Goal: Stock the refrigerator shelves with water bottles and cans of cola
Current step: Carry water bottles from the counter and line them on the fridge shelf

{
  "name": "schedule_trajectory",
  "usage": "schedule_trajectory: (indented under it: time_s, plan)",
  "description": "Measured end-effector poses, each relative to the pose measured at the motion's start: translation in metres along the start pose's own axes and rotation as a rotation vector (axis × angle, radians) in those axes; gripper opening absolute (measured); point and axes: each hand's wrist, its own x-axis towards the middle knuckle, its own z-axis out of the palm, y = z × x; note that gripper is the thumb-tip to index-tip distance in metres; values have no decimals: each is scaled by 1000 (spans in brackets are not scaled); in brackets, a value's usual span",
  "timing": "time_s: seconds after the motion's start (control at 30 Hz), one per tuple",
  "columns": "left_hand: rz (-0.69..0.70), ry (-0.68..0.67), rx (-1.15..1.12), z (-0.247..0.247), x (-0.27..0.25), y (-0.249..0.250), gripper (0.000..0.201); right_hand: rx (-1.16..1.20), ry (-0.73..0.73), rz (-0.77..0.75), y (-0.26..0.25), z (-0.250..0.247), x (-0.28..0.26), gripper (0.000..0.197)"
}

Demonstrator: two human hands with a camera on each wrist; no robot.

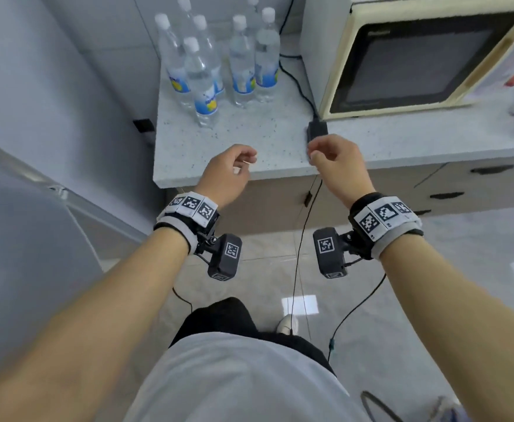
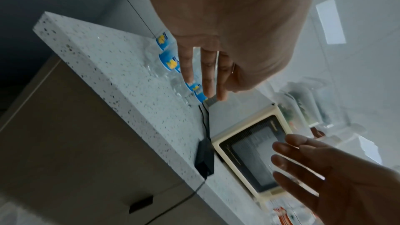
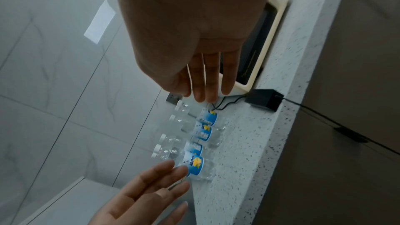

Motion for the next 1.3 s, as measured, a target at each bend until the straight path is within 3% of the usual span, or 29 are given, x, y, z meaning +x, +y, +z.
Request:
schedule_trajectory:
  time_s: [0.43, 0.57, 0.67, 0.77, 0.87, 1.0, 1.1, 1.2, 1.3]
  plan:
    - [-252, 227, -28, -82, 129, -64, 32, -84, -223, -81, -35, 76, 194, 17]
    - [-297, 281, -40, -99, 171, -93, 28, -196, -228, -98, -40, 95, 243, 18]
    - [-372, 294, -99, -108, 198, -107, 43, -291, -169, -90, -37, 97, 273, 7]
    - [-399, 265, -145, -106, 218, -109, 65, -308, -116, -75, -31, 94, 289, 2]
    - [-399, 214, -196, -97, 239, -110, 74, -318, -116, -77, -27, 98, 299, 2]
    - [-412, 234, -254, -85, 251, -110, 65, -315, -174, -86, -17, 102, 295, 7]
    - [-398, 266, -236, -84, 250, -108, 53, -217, -111, -146, -18, 97, 294, 11]
    - [-401, 274, -277, -90, 238, -101, 41, -122, -64, -248, -30, 94, 304, 26]
    - [-413, 286, -287, -94, 223, -91, 40, -135, -107, -314, -42, 101, 324, 46]
